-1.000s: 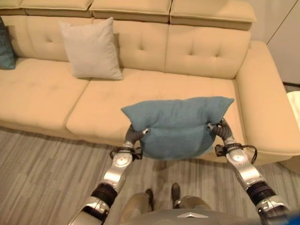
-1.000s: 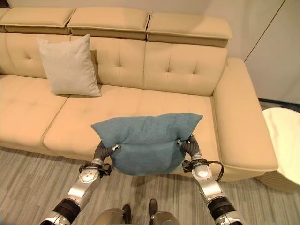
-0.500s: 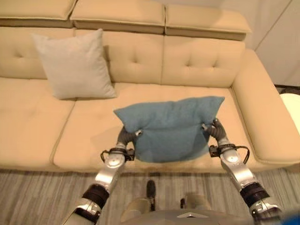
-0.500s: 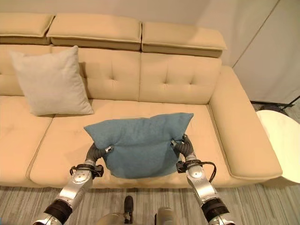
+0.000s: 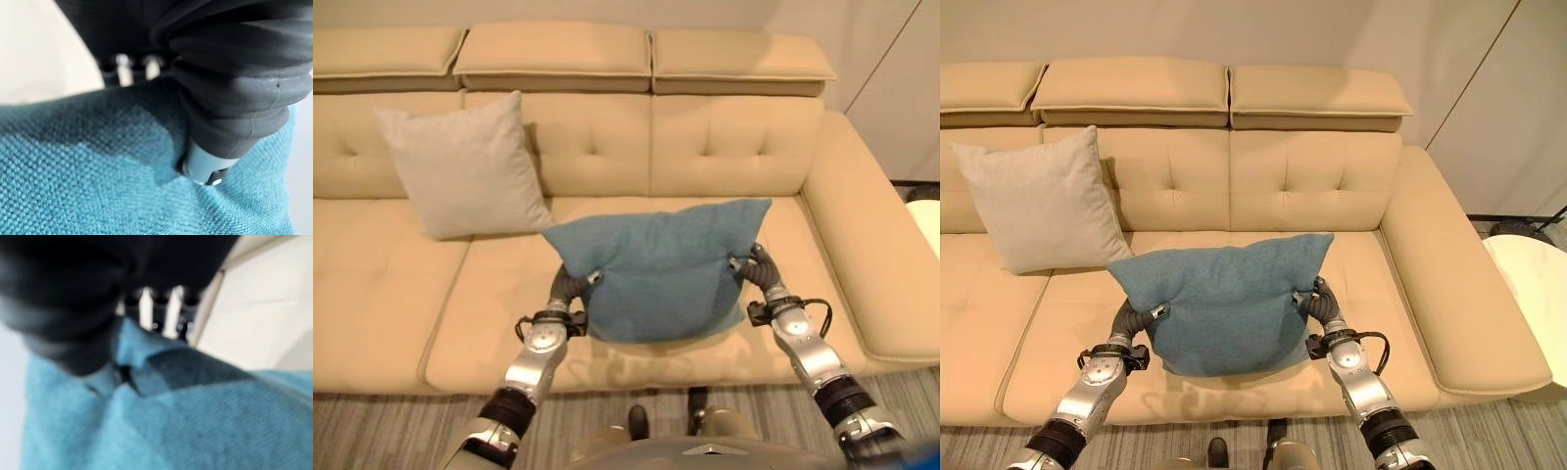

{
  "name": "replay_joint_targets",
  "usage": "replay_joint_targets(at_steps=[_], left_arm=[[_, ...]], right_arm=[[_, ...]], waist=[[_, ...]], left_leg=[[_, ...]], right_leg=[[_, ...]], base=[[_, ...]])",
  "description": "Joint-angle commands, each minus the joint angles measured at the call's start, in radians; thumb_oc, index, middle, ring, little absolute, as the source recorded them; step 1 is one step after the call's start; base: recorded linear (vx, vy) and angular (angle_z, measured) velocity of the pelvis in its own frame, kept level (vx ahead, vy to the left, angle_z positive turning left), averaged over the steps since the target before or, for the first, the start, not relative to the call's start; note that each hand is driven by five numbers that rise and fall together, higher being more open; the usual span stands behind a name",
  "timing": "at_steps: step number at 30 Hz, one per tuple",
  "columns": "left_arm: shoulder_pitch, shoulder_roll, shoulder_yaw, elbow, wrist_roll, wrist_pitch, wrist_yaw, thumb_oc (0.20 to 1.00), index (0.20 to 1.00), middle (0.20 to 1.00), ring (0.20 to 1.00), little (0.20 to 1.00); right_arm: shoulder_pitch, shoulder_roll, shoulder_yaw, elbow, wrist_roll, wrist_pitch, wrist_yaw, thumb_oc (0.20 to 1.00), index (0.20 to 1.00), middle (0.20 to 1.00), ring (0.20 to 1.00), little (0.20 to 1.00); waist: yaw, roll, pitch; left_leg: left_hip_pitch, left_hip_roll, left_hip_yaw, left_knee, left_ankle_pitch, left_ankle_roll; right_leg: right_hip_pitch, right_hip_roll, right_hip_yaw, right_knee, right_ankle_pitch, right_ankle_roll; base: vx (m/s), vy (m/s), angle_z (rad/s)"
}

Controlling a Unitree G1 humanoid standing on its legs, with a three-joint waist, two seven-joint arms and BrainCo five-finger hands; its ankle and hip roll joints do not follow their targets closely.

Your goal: Pick up all the scattered cushions and arrange them neatly on the sofa.

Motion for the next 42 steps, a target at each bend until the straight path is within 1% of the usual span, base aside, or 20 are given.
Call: replay_joint_targets(at_steps=[1, 2, 3, 4, 5, 6, 7, 8, 9, 10, 12, 15, 19, 26, 27, 28, 31, 34, 35, 42], left_arm=[[-0.081, -0.038, -0.04, -0.127, 0.009, -0.103, -0.045, 0.2, 0.2, 0.2, 0.2, 0.2], [-0.095, -0.042, -0.045, -0.127, 0.006, -0.102, -0.043, 0.2, 0.2, 0.2, 0.2, 0.2], [-0.111, -0.048, -0.05, -0.123, 0.0, -0.101, -0.038, 0.2, 0.2, 0.2, 0.2, 0.2], [-0.112, -0.048, -0.05, -0.123, 0.0, -0.101, -0.038, 0.2, 0.2, 0.2, 0.2, 0.2], [-0.126, -0.058, -0.055, -0.123, -0.007, -0.097, -0.034, 0.2, 0.2, 0.2, 0.2, 0.2], [-0.126, -0.058, -0.055, -0.122, -0.007, -0.097, -0.034, 0.2, 0.2, 0.2, 0.2, 0.2], [-0.145, -0.062, -0.061, -0.117, -0.002, -0.095, -0.023, 0.2, 0.2, 0.2, 0.2, 0.2], [-0.145, -0.062, -0.061, -0.116, -0.002, -0.095, -0.023, 0.2, 0.2, 0.2, 0.2, 0.2], [-0.157, -0.062, -0.063, -0.118, -0.002, -0.094, -0.017, 0.2, 0.2, 0.2, 0.2, 0.2], [-0.177, -0.06, -0.06, -0.127, -0.011, -0.103, -0.001, 0.2, 0.2, 0.2, 0.2, 0.2], [-0.175, -0.059, -0.056, -0.132, -0.01, -0.099, -0.001, 0.2, 0.2, 0.2, 0.2, 0.2], [-0.18, -0.053, -0.053, -0.143, -0.012, -0.097, 0.007, 0.2, 0.2, 0.2, 0.2, 0.2], [-0.235, -0.038, -0.054, -0.156, -0.009, -0.098, 0.025, 0.2, 0.2, 0.2, 0.2, 0.2], [-0.422, -0.006, -0.075, -0.132, -0.011, -0.112, 0.084, 0.2, 0.2, 0.2, 0.2, 0.2], [-0.488, 0.006, -0.087, -0.11, -0.013, -0.117, 0.101, 0.2, 0.2, 0.2, 0.2, 0.2], [-0.491, 0.006, -0.087, -0.108, -0.013, -0.117, 0.101, 0.2, 0.2, 0.2, 0.2, 0.2], [-0.614, 0.026, -0.112, -0.042, -0.023, -0.128, 0.13, 0.2, 0.2, 0.2, 0.2, 0.2], [-0.734, 0.05, -0.137, 0.021, -0.024, -0.14, 0.163, 0.2, 0.2, 0.2, 0.2, 0.2], [-0.834, 0.068, -0.158, 0.089, -0.032, -0.147, 0.183, 0.2, 0.2, 0.2, 0.2, 0.2], [-1.006, 0.111, -0.194, 0.204, -0.062, -0.156, 0.198, 0.2, 0.2, 0.2, 0.2, 0.2]], right_arm=[[-0.067, -0.009, -0.019, -0.096, 0.005, -0.089, -0.012, 0.2, 0.2, 0.2, 0.2, 0.2], [-0.068, -0.014, -0.025, -0.1, 0.009, -0.086, -0.019, 0.2, 0.2, 0.2, 0.2, 0.2], [-0.073, -0.024, -0.023, -0.103, 0.016, -0.085, -0.025, 0.2, 0.2, 0.2, 0.2, 0.2], [-0.073, -0.024, -0.024, -0.103, 0.016, -0.085, -0.025, 0.2, 0.2, 0.2, 0.2, 0.2], [-0.084, -0.029, -0.024, -0.102, 0.015, -0.081, -0.032, 0.2, 0.2, 0.2, 0.2, 0.2], [-0.085, -0.029, -0.024, -0.101, 0.015, -0.081, -0.032, 0.2, 0.2, 0.2, 0.2, 0.2], [-0.097, -0.034, -0.025, -0.099, 0.009, -0.077, -0.041, 0.2, 0.2, 0.2, 0.2, 0.2], [-0.097, -0.034, -0.025, -0.099, 0.009, -0.077, -0.041, 0.2, 0.2, 0.2, 0.2, 0.2], [-0.105, -0.034, -0.025, -0.097, 0.01, -0.076, -0.046, 0.2, 0.2, 0.2, 0.2, 0.2], [-0.127, -0.035, -0.022, -0.093, 0.014, -0.073, -0.057, 0.2, 0.2, 0.2, 0.2, 0.2], [-0.137, -0.031, -0.022, -0.094, 0.011, -0.071, -0.056, 0.2, 0.2, 0.2, 0.2, 0.2], [-0.144, -0.026, -0.023, -0.104, 0.013, -0.069, -0.062, 0.2, 0.2, 0.2, 0.2, 0.2], [-0.206, -0.02, -0.013, -0.118, 0.01, -0.068, -0.078, 0.2, 0.2, 0.2, 0.2, 0.2], [-0.408, -0.02, 0.028, -0.103, 0.009, -0.063, -0.134, 0.2, 0.2, 0.2, 0.2, 0.2], [-0.471, -0.035, 0.039, -0.088, 0.008, -0.061, -0.15, 0.2, 0.2, 0.2, 0.2, 0.2], [-0.474, -0.035, 0.039, -0.086, 0.008, -0.062, -0.15, 0.2, 0.2, 0.2, 0.2, 0.2], [-0.602, -0.061, 0.063, -0.038, 0.014, -0.061, -0.182, 0.2, 0.2, 0.2, 0.2, 0.2], [-0.726, -0.076, 0.088, 0.014, 0.032, -0.064, -0.211, 0.2, 0.2, 0.2, 0.2, 0.2], [-0.811, -0.084, 0.104, 0.063, 0.048, -0.067, -0.237, 0.2, 0.2, 0.2, 0.2, 0.2], [-0.952, -0.127, 0.159, 0.179, 0.071, -0.073, -0.264, 0.2, 0.2, 0.2, 0.2, 0.2]], waist=[[-0.022, -0.048, -0.051], [-0.024, -0.051, -0.039], [-0.024, -0.052, -0.033], [-0.024, -0.052, -0.033], [-0.021, -0.052, -0.029], [-0.021, -0.052, -0.028], [-0.019, -0.051, -0.03], [-0.018, -0.052, -0.029], [-0.014, -0.051, -0.026], [-0.002, -0.04, -0.018], [-0.004, -0.034, -0.034], [0.001, -0.034, -0.042], [0.009, -0.036, -0.043], [0.011, -0.029, -0.013], [0.01, -0.027, -0.008], [0.01, -0.027, -0.008], [0.007, -0.026, 0.007], [0.007, -0.027, 0.014], [0.003, -0.022, 0.019], [-0.001, -0.007, 0.031]], left_leg=[[-0.107, 0.094, -0.028, 0.291, -0.099, -0.114], [-0.158, 0.106, -0.033, 0.372, -0.067, -0.128], [-0.187, 0.114, -0.035, 0.41, -0.074, -0.118], [-0.189, 0.115, -0.036, 0.412, -0.075, -0.118], [-0.209, 0.105, -0.048, 0.372, -0.098, -0.103], [-0.208, 0.104, -0.048, 0.37, -0.098, -0.103], [-0.22, 0.111, -0.051, 0.294, -0.082, -0.102], [-0.216, 0.109, -0.05, 0.289, -0.08, -0.102], [-0.228, 0.111, -0.055, 0.254, -0.058, -0.104], [-0.224, 0.112, -0.076, 0.183, -0.031, -0.11], [-0.202, 0.107, -0.087, 0.141, -0.021, -0.112], [-0.179, 0.098, -0.09, 0.124, -0.024, -0.107], [-0.145, 0.092, -0.06, 0.087, -0.027, -0.093], [-0.201, 0.082, -0.04, 0.071, -0.023, -0.079], [-0.228, 0.082, -0.04, 0.069, -0.019, -0.079], [-0.23, 0.082, -0.04, 0.07, -0.019, -0.079], [-0.278, 0.08, -0.044, 0.066, -0.004, -0.08], [-0.321, 0.08, -0.05, 0.047, 0.023, -0.084], [-0.353, 0.081, -0.061, 0.016, 0.055, -0.089], [-0.414, 0.083, -0.085, -0.045, 0.113, -0.109]], right_leg=[[0.066, -0.021, 0.014, -0.04, -0.033, 0.051], [0.069, -0.02, 0.006, -0.042, -0.035, 0.039], [0.08, -0.012, -0.003, -0.051, -0.047, 0.027], [0.08, -0.012, -0.003, -0.052, -0.047, 0.027], [0.09, -0.008, 0.0, -0.058, -0.056, 0.028], [0.09, -0.008, -0.001, -0.058, -0.056, 0.028], [0.1, -0.006, 0.001, -0.065, -0.061, 0.036], [0.101, -0.007, 0.002, -0.065, -0.061, 0.036], [0.108, -0.004, 0.006, -0.068, -0.063, 0.037], [0.121, 0.009, 0.025, -0.066, -0.078, 0.04], [0.129, 0.016, 0.036, -0.072, -0.082, 0.04], [0.145, 0.011, 0.049, -0.078, -0.083, 0.041], [0.144, -0.003, 0.073, -0.081, -0.081, 0.05], [0.04, -0.016, 0.103, -0.063, -0.056, 0.065], [0.003, -0.017, 0.105, -0.055, -0.048, 0.067], [0.001, -0.017, 0.105, -0.054, -0.048, 0.067], [-0.057, -0.016, 0.109, -0.046, -0.034, 0.073], [-0.111, -0.011, 0.111, -0.04, -0.019, 0.08], [-0.159, -0.01, 0.107, -0.037, -0.01, 0.083], [-0.248, -0.005, 0.089, -0.029, 0.001, 0.087]], base=[[-0.04, -0.212, 0.41], [-0.01, -0.139, 0.38], [-0.01, -0.136, 0.21], [0.08, -0.126, 0.11], [0.06, -0.042, -0.02], [0.16, -0.038, 0.09], [0.1, 0.004, 0.08], [0.14, 0.009, 0.19], [0.13, 0.047, 0.09], [0.12, 0.048, 0.03], [0.18, 0.071, -0.33], [0.19, 0.081, -0.51], [0.12, 0.09, -0.21], [-0.02, 0.042, -0.09], [-0.05, 0.011, -0.01], [-0.06, -0.004, -0.02], [-0.06, -0.019, 0.0], [-0.05, -0.031, -0.03], [-0.04, -0.035, -0.02], [-0.02, -0.014, 0.01]])
